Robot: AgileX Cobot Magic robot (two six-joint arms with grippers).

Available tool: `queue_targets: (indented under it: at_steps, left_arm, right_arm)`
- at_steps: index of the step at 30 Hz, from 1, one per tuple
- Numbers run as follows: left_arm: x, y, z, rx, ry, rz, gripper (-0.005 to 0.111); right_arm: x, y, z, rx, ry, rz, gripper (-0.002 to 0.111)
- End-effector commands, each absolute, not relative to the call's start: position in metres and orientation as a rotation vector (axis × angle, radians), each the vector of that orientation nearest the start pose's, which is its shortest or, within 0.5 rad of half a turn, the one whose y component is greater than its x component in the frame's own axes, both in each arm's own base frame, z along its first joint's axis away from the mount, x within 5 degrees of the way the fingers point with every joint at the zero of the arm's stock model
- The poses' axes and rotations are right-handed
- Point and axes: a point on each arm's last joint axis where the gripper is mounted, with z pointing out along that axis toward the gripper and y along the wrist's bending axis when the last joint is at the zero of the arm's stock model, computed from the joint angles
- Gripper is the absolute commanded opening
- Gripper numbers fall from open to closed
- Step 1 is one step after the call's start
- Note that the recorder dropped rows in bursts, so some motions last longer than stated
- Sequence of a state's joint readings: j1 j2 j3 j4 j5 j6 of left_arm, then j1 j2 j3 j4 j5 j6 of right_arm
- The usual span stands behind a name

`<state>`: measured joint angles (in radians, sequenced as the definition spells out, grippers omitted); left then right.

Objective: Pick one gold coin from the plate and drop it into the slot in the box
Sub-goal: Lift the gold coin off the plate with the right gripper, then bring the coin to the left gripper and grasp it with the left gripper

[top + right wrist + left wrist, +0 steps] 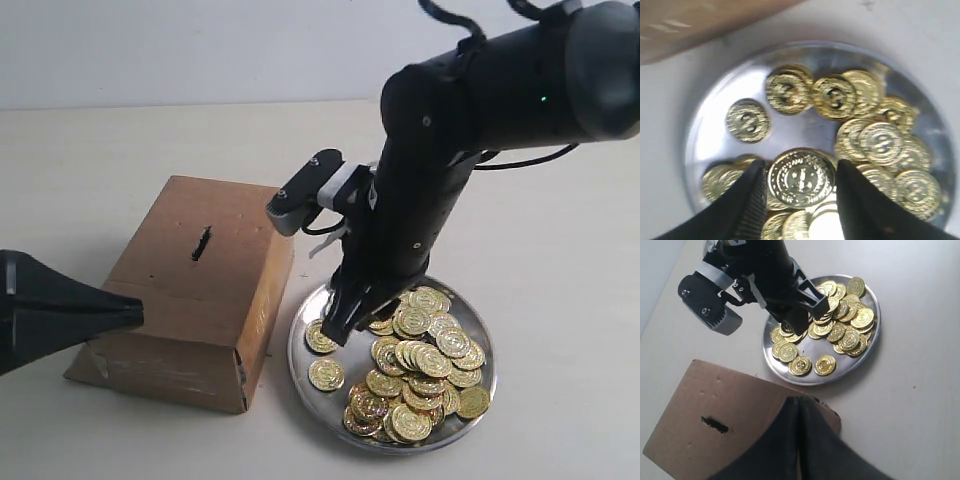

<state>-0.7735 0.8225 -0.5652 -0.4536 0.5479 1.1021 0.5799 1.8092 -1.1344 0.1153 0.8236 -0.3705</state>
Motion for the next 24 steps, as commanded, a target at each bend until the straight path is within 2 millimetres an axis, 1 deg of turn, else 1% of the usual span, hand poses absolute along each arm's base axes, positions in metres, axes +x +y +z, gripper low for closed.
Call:
queue_targets:
  at_steps: [1, 2, 4, 6, 8, 9, 10, 11, 12, 13, 16, 18, 24]
  left_arm:
    - [0.094, -0.133, 0.278, 1.735, 1.426, -0.288, 0.001]
    - [0.091, -0.135, 0.276, 1.802, 1.365, -0.273, 0.003]
    - [0.085, -0.139, 0.272, 1.928, 1.214, -0.233, 0.011]
    - [0.081, -0.142, 0.266, 2.056, 1.011, -0.158, 0.024]
    - [0.077, -0.142, 0.261, 2.151, 0.803, -0.074, 0.039]
    - [0.076, -0.142, 0.260, 2.172, 0.740, -0.047, 0.044]
    - [0.076, -0.142, 0.256, 2.187, 0.653, -0.001, 0.049]
    - [0.077, -0.143, 0.254, 2.177, 0.600, 0.038, 0.049]
    - [0.079, -0.143, 0.254, 2.151, 0.594, 0.065, 0.049]
    - [0.080, -0.144, 0.256, 2.125, 0.600, 0.077, 0.049]
    - [0.084, -0.152, 0.267, 1.980, 0.562, 0.188, 0.049]
    - [0.081, -0.156, 0.270, 1.950, 0.533, 0.198, 0.049]
    - [0.077, -0.159, 0.272, 1.938, 0.504, 0.193, 0.049]
  right_arm:
    - [0.250, 0.201, 0.215, -1.603, 2.510, 0.521, 0.036]
    - [0.246, 0.202, 0.222, -1.641, 2.467, 0.579, 0.036]
    - [0.237, 0.203, 0.233, -1.709, 2.389, 0.678, 0.036]
    - [0.227, 0.204, 0.246, -1.788, 2.298, 0.783, 0.036]
    - [0.216, 0.204, 0.260, -1.854, 2.190, 0.892, 0.036]
    - [0.213, 0.205, 0.265, -1.852, 2.153, 0.932, 0.036]
    - [0.208, 0.207, 0.277, -1.845, 2.044, 0.988, 0.036]
    - [0.205, 0.209, 0.284, -1.832, 1.982, 1.021, 0.036]
    - [0.203, 0.209, 0.289, -1.821, 1.953, 1.038, 0.036]
    - [0.202, 0.209, 0.291, -1.817, 1.947, 1.041, 0.036]
    - [0.200, 0.209, 0.294, -1.801, 1.938, 1.057, 0.036]
    - [0.199, 0.211, 0.294, -1.806, 1.932, 1.064, 0.036]
    - [0.195, 0.214, 0.293, -1.828, 1.922, 1.068, 0.036]
